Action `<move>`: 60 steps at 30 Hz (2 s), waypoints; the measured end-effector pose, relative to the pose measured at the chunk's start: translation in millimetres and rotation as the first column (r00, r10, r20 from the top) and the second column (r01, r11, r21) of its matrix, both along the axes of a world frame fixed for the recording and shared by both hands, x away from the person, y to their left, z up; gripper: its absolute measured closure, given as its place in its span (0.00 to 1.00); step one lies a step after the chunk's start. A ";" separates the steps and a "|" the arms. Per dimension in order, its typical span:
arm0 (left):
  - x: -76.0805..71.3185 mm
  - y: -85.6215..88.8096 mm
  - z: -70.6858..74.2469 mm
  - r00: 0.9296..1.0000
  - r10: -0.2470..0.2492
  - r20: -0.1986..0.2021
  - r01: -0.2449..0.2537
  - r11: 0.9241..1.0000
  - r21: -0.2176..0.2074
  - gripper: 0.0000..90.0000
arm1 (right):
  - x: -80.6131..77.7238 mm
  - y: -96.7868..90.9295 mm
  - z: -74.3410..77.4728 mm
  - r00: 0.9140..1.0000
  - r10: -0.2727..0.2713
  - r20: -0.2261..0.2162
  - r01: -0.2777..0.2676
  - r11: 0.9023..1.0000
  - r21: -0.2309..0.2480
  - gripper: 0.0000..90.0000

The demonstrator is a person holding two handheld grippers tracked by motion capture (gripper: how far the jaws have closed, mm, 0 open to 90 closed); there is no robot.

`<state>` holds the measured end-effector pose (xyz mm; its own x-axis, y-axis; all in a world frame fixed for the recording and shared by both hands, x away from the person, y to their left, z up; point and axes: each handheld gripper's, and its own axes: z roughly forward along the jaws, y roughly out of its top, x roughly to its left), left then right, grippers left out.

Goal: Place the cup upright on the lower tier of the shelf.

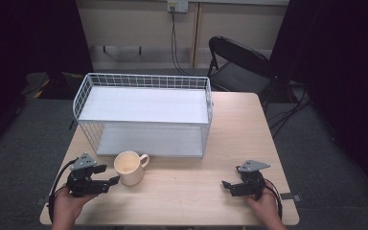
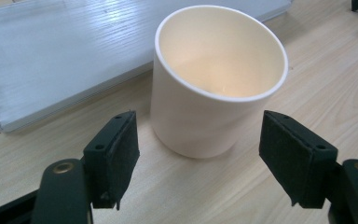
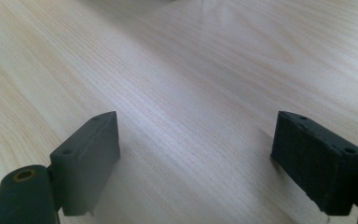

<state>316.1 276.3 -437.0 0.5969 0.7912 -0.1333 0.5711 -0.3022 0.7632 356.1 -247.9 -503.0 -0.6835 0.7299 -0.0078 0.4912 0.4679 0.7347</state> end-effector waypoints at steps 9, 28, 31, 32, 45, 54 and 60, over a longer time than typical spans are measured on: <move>6.1 2.4 12.0 1.000 0.029 0.012 -0.029 1.000 0.011 0.32 | 0.0 0.0 0.0 1.000 0.000 0.000 0.000 1.000 0.000 0.16; 26.4 -15.0 25.8 0.998 0.063 0.032 -0.064 0.998 0.021 0.35 | 0.0 0.0 0.0 1.000 0.000 0.000 0.000 1.000 0.000 0.16; 30.1 -17.3 23.1 0.995 0.097 0.031 -0.098 0.995 0.020 0.38 | 0.0 0.0 0.0 1.000 0.000 0.000 0.000 1.000 0.000 0.16; 31.1 -17.3 23.1 0.994 0.103 0.027 -0.104 0.994 0.026 0.39 | 0.0 0.0 0.0 1.000 0.000 0.000 0.000 1.000 0.000 0.16; 45.6 -26.2 6.6 0.982 0.181 -0.046 -0.177 0.981 0.076 0.62 | 0.0 0.0 0.0 1.000 0.000 0.000 0.000 1.000 0.000 0.16; 51.8 -36.3 -3.6 0.978 0.199 -0.061 -0.192 0.975 0.112 0.81 | 0.0 0.0 0.0 1.000 0.000 0.000 0.000 1.000 0.000 0.16; 52.1 -41.2 -1.3 0.979 0.199 -0.053 -0.187 0.965 0.183 0.89 | 0.0 0.0 0.0 1.000 0.000 0.000 0.000 1.000 0.000 0.16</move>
<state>368.3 235.1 -438.4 0.4246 0.9052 -0.0172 0.6819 -0.3073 0.6637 356.1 -247.9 -503.0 -0.6836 0.7298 -0.0081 0.4909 0.4680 0.7349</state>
